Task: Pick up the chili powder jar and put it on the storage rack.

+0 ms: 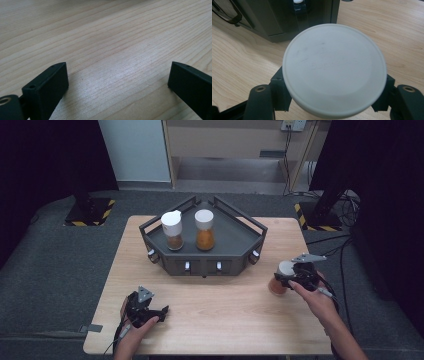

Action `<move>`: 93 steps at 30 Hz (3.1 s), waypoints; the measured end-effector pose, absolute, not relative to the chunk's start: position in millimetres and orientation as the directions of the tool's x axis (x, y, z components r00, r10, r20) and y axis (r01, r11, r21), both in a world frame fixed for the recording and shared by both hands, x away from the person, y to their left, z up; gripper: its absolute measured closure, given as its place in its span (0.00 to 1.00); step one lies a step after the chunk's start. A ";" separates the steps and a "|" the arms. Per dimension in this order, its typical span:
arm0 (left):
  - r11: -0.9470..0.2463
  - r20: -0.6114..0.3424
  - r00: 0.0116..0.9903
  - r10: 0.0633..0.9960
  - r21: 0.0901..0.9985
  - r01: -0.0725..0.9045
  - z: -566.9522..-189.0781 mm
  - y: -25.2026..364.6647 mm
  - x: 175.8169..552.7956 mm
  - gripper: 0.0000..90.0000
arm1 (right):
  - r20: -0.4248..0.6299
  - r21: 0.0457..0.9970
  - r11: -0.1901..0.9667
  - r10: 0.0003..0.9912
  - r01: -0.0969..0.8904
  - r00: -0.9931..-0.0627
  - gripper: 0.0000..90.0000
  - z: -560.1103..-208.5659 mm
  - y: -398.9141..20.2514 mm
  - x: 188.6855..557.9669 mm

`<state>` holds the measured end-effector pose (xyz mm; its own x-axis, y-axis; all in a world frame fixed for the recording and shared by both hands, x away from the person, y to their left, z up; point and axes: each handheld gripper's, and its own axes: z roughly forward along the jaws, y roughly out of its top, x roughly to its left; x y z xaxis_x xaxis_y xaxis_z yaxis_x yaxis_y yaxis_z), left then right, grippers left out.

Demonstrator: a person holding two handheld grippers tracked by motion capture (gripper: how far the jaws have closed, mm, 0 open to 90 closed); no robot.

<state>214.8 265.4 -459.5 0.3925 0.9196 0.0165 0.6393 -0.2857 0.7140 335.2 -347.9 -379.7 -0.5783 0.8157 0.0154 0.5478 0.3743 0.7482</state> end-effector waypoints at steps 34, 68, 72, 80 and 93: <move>-0.286 0.017 0.393 0.920 0.714 0.639 -459.5 265.4 214.8 0.02 | -0.025 0.757 0.444 0.752 0.478 -0.659 0.38 -327.7 -329.1 317.1; -0.286 0.017 0.393 0.920 0.714 0.639 -459.5 265.4 214.8 0.02 | -0.048 0.765 0.469 0.724 0.441 -0.688 0.38 -278.9 -315.1 312.2; -0.286 0.017 0.393 0.919 0.714 0.639 -459.4 265.4 214.8 0.02 | -0.051 0.767 0.472 0.720 0.434 -0.692 0.38 -272.5 -313.0 312.5; -0.286 0.017 0.393 0.920 0.714 0.640 -459.4 265.4 214.8 0.02 | -0.054 0.771 0.474 0.715 0.426 -0.697 0.38 -260.1 -309.5 315.5; -0.286 0.017 0.393 0.920 0.714 0.639 -459.5 265.4 214.8 0.02 | -0.071 0.775 0.485 0.703 0.404 -0.707 0.38 -239.7 -302.1 320.3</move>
<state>214.8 265.4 -459.5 0.3927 0.9195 0.0166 0.6394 -0.2859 0.7138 320.3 -302.1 -239.7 -0.7074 0.7032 -0.0712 0.4043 0.4852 0.7753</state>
